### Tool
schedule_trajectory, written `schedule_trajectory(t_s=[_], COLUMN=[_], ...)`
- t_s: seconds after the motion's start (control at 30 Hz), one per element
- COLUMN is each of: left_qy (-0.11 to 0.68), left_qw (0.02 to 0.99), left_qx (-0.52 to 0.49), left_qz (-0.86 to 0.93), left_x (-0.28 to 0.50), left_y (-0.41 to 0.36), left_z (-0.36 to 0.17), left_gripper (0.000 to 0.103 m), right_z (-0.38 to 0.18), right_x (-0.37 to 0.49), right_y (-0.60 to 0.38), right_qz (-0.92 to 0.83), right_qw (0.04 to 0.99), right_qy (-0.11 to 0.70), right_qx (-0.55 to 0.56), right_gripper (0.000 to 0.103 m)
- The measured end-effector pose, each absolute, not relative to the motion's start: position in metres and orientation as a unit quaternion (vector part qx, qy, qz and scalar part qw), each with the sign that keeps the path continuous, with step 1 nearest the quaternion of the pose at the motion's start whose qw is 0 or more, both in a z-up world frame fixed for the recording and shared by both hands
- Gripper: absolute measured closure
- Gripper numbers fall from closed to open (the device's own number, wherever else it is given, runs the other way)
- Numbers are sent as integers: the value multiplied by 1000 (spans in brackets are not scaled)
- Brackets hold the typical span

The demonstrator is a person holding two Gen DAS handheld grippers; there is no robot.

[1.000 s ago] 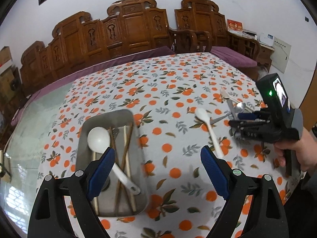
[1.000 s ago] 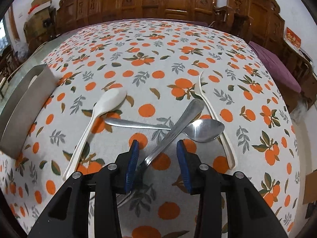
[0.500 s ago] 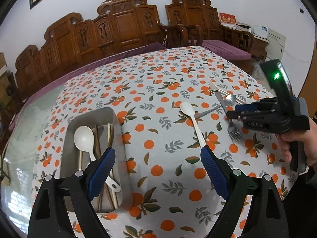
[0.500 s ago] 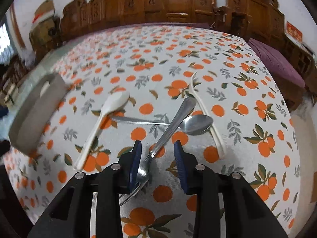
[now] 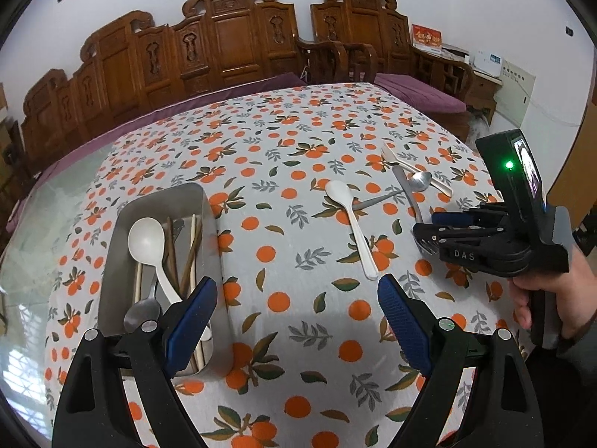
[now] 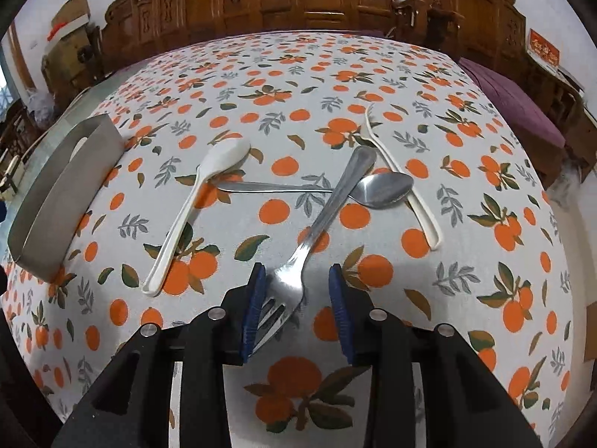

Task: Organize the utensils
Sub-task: 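Return the right tool to the pile and grasp a metal fork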

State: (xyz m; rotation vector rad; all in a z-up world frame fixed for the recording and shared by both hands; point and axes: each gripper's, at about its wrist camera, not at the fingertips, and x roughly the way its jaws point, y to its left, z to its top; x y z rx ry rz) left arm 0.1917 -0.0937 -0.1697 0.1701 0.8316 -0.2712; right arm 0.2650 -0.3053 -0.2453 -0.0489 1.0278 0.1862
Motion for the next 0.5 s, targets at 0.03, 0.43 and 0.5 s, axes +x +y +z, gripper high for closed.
schedule_trajectory(t_s=[0.03, 0.43, 0.5], left_qy=[402, 401, 401], left_qw=[903, 904, 904], left_qx=[82, 82, 83], left_qz=[-130, -123, -123], left_x=[191, 188, 188], left_y=[-93, -90, -90], left_z=[-169, -165, -166], left_gripper=[19, 19, 19], right_z=[-245, -246, -246], right_x=[264, 263, 263], right_y=[-306, -300, -298], right_qz=[87, 94, 96], right_qw=[866, 869, 869], right_qy=[492, 486, 485], right_qx=[-21, -14, -14], right_gripper=[64, 62, 62])
